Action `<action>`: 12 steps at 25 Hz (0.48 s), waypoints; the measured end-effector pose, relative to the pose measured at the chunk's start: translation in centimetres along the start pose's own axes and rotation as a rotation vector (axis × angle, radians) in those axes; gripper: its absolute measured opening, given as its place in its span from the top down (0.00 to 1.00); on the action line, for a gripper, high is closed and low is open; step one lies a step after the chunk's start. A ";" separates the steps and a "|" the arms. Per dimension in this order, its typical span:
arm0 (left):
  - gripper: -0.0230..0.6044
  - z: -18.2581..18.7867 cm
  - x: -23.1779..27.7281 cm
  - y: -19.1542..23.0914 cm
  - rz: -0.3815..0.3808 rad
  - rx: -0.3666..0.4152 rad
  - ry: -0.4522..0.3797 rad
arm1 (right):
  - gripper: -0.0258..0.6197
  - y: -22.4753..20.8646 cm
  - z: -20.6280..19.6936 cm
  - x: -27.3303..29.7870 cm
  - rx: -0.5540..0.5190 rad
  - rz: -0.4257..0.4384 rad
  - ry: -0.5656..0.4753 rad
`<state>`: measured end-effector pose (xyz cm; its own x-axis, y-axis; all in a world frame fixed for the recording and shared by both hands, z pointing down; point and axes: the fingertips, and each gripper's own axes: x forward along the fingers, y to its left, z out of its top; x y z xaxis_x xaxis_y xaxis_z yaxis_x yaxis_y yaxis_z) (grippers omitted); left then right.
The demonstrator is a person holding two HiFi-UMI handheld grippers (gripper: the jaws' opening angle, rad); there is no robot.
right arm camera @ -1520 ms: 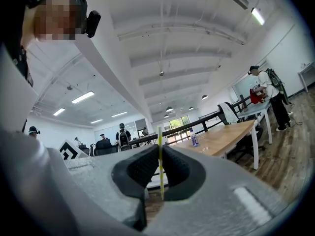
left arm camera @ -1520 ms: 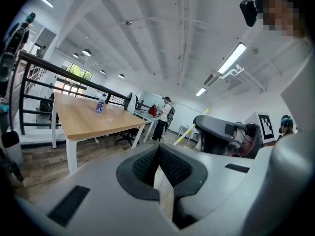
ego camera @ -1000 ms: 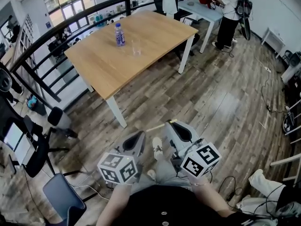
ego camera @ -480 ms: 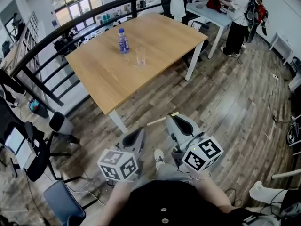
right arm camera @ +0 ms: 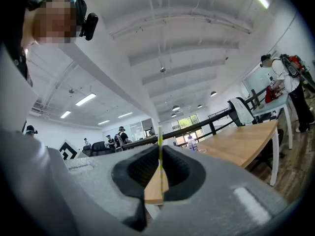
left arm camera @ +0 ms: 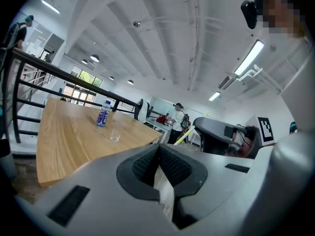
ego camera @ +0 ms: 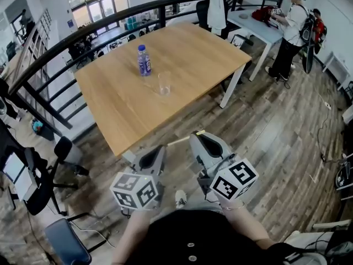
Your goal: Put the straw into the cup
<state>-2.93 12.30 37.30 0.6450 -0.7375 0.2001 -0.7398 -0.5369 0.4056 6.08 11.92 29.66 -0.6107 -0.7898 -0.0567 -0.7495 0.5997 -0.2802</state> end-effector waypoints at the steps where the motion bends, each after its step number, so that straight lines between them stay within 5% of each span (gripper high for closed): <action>1: 0.94 0.4 0.9 0.5 0.006 -0.003 -0.005 | 0.93 -0.7 0.1 0.7 -0.001 0.008 0.003; 12: 0.94 1.7 6.9 2.1 0.037 -0.028 0.010 | 0.93 -5.7 -0.1 4.7 0.036 0.051 0.039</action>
<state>-0.38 5.34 38.04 0.6190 -0.7526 0.2246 -0.7578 -0.4970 0.4228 7.44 4.83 31.07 -0.6576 -0.7526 -0.0343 -0.7083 0.6332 -0.3121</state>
